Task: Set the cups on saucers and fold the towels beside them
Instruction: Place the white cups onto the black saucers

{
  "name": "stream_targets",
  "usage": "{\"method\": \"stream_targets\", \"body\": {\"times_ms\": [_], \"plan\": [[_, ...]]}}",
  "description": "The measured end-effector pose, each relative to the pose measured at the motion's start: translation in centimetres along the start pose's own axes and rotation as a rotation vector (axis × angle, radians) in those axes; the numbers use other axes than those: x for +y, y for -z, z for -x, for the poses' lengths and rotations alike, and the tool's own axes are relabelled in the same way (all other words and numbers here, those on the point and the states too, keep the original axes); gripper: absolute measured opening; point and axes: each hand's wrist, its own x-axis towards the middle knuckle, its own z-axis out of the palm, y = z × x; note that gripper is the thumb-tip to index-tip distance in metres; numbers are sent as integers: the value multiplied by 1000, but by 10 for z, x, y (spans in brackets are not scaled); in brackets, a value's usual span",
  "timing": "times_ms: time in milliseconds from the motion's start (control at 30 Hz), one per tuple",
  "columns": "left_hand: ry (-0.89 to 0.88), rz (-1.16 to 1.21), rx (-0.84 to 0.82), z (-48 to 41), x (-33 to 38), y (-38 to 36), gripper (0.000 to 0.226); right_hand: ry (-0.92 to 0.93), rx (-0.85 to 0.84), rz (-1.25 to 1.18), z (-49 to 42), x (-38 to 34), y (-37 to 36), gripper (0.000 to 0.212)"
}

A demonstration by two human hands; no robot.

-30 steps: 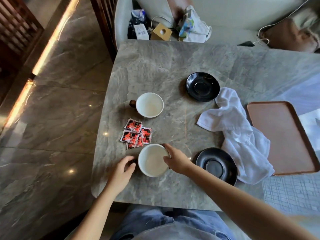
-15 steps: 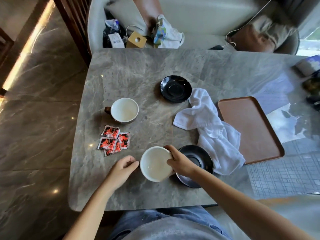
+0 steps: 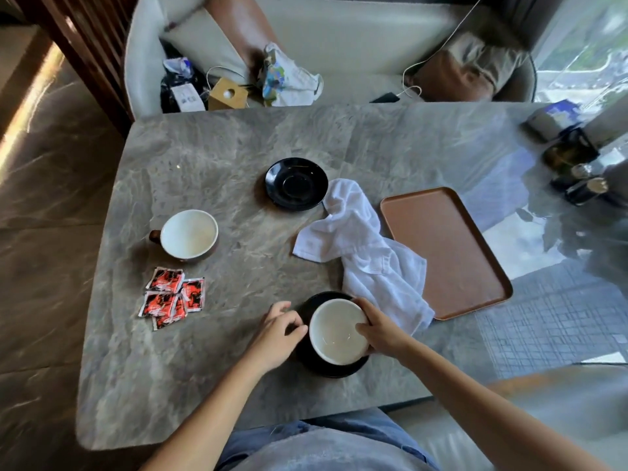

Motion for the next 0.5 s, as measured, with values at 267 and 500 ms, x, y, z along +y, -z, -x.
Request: {"method": "stream_targets", "body": {"times_ms": [267,500], "plan": [[-8,-54,-4,-9,2,1,13,15,5,6,-8,-1,1,42],[13,22,16,-9,2,3,26,53,26,92,-15,0,1,40]]}}
